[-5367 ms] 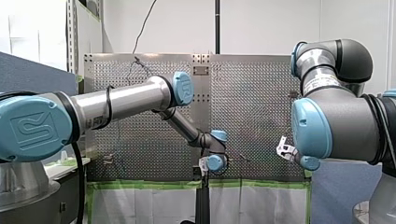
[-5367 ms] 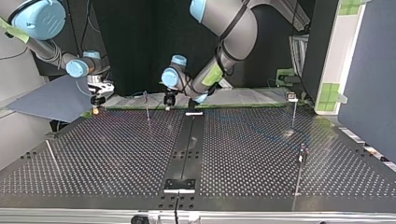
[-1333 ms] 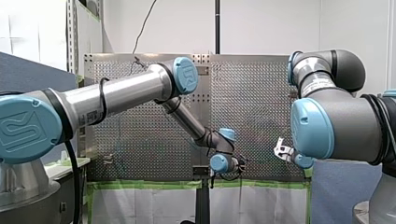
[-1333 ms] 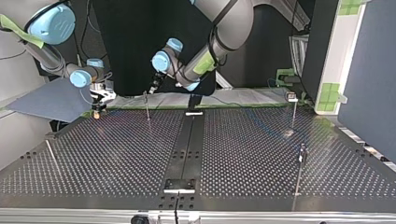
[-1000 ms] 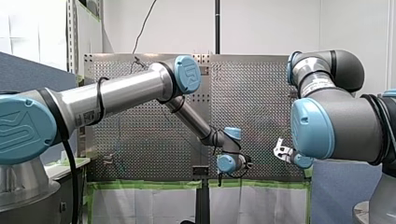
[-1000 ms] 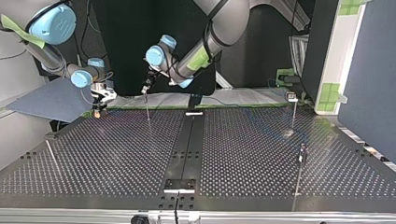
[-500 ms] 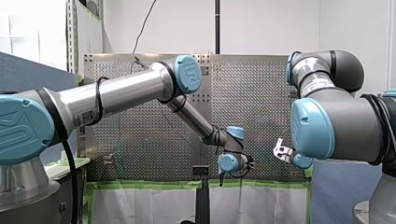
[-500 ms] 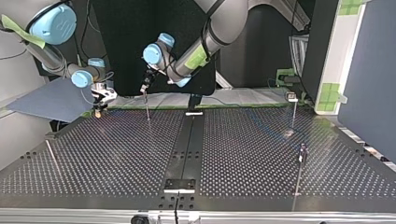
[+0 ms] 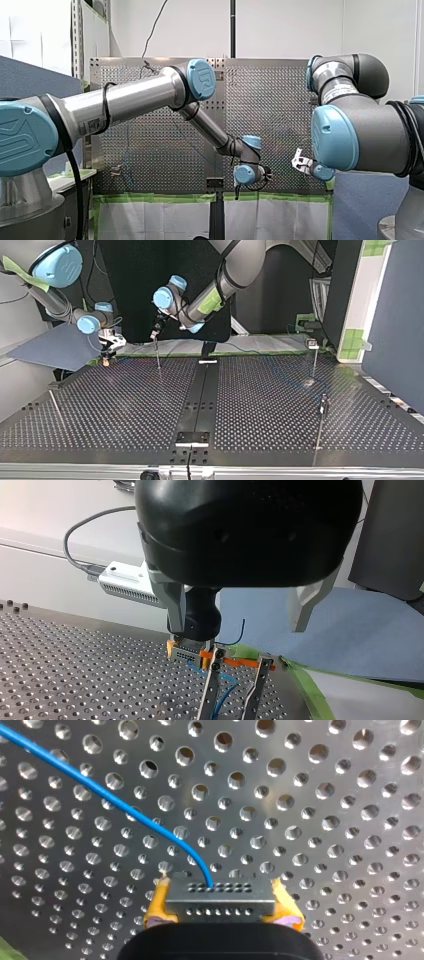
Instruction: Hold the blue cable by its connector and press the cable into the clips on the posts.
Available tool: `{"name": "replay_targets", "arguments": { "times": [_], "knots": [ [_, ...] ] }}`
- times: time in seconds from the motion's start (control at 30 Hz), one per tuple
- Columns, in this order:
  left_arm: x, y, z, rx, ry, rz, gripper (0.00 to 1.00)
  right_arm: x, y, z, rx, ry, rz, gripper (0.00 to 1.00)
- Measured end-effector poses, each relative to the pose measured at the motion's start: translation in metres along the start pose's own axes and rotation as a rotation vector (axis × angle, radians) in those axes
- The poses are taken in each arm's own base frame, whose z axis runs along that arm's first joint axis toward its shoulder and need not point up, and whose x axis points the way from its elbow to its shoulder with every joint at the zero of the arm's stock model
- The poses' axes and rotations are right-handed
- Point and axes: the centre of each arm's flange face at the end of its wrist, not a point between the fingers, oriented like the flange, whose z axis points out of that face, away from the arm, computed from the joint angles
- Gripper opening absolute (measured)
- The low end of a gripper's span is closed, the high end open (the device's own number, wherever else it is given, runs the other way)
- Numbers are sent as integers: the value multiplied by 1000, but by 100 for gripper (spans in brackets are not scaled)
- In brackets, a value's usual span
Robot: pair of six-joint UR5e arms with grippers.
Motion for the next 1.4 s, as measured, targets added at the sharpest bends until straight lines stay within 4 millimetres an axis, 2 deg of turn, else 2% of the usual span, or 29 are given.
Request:
{"name": "replay_targets", "arguments": {
  "times": [0.37,1.0,1.4],
  "knots": [
    [0,0,0,-3,3,1,100,-1,-2,0,3,-1,-1,0],
    [11,14,-17,-156,108,59,100,-4,-9,-1,4,-8,-48,0],
    [11,19,-19,-198,114,75,100,-4,-9,-1,4,-8,-47,0]
  ]
}}
